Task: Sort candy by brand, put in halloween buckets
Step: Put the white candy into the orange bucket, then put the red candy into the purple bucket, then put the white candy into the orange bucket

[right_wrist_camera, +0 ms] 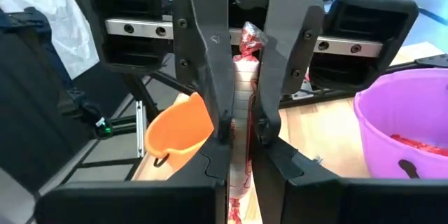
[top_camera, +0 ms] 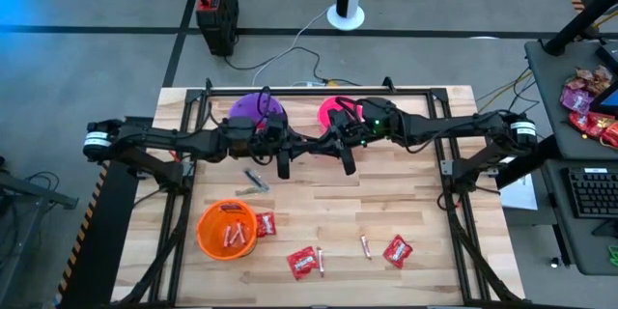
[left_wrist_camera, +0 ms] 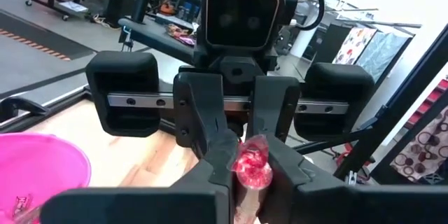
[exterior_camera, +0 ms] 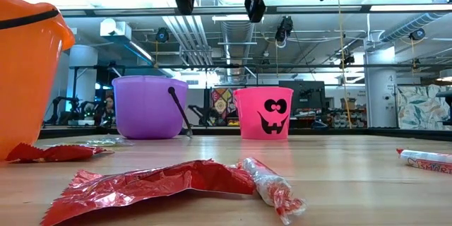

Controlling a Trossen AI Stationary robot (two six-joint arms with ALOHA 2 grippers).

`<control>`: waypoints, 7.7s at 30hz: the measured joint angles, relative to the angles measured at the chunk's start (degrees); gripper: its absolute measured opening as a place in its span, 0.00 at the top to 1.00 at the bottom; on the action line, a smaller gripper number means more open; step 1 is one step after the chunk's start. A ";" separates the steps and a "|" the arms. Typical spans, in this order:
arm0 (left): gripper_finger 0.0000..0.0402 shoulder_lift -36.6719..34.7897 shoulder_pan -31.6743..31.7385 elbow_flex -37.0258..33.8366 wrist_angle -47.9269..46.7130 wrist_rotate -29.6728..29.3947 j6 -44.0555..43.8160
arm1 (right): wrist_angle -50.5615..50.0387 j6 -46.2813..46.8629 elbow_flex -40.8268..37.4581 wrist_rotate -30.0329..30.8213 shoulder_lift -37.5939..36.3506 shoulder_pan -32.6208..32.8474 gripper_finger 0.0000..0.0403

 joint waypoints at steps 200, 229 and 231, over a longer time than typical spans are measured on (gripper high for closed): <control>0.83 -16.41 18.55 -0.87 -63.94 -16.00 -20.16 | -35.78 5.89 22.64 33.43 5.66 -3.45 0.55; 0.65 -16.52 9.07 16.67 -60.39 -0.31 9.63 | -78.87 38.81 15.70 6.24 5.95 17.28 0.55; 0.65 -16.52 7.66 15.67 -58.76 -0.31 9.16 | -76.07 43.45 13.27 6.34 5.95 20.69 0.55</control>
